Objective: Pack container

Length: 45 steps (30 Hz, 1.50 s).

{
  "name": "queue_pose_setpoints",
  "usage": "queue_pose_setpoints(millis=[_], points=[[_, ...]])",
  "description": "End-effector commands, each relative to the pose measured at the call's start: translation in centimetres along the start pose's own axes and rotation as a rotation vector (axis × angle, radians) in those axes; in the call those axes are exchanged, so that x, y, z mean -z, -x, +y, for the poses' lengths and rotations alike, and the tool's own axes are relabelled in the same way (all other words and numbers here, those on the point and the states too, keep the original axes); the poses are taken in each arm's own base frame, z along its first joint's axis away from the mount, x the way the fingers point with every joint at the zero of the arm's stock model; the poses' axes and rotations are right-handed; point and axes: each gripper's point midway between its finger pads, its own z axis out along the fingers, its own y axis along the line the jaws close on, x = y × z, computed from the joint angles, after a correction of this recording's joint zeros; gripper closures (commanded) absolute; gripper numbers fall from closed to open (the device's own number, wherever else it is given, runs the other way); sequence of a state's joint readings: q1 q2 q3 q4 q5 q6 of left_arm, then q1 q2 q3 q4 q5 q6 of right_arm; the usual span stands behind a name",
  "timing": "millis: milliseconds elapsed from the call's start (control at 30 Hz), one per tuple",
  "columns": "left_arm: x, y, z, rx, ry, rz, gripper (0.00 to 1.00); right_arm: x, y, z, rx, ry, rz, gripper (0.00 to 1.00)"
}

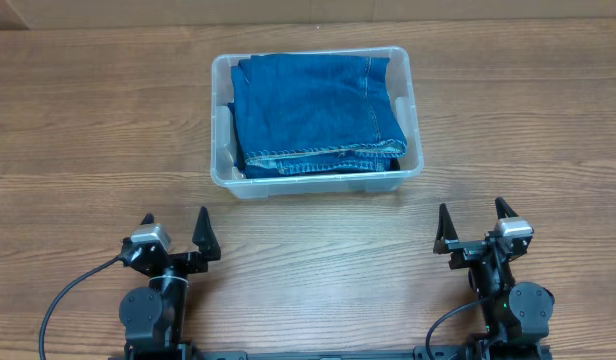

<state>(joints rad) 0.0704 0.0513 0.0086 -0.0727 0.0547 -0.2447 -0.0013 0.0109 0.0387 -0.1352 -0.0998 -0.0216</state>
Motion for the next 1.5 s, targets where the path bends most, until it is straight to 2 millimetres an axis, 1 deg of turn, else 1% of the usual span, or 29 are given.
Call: queue_pose_setpoints(millis=[0,67,133,367,433,1467], points=[[0.3,0.6,-0.7,-0.108,-0.021,-0.035,0.0,0.0,0.0,-0.2,-0.007,-0.007,-0.007,0.0],[0.3,0.2,-2.0,-0.205,-0.071,-0.028,0.0,0.0,0.0,-0.2,-0.007,-0.007,-0.007,0.0],[0.3,0.2,-2.2,-0.211,-0.082,-0.028,0.0,0.0,0.0,-0.2,-0.007,-0.007,-0.007,0.0],[0.3,0.3,-1.9,-0.213,-0.065,-0.032,0.0,0.0,0.0,-0.2,-0.007,-0.007,-0.007,0.0],[0.3,0.3,-1.9,-0.259,-0.063,-0.033,0.0,0.0,0.0,-0.2,-0.007,-0.007,-0.007,0.0],[0.3,0.3,-1.9,-0.26,-0.063,-0.031,0.0,0.0,0.0,-0.2,-0.007,-0.007,-0.007,0.0]])
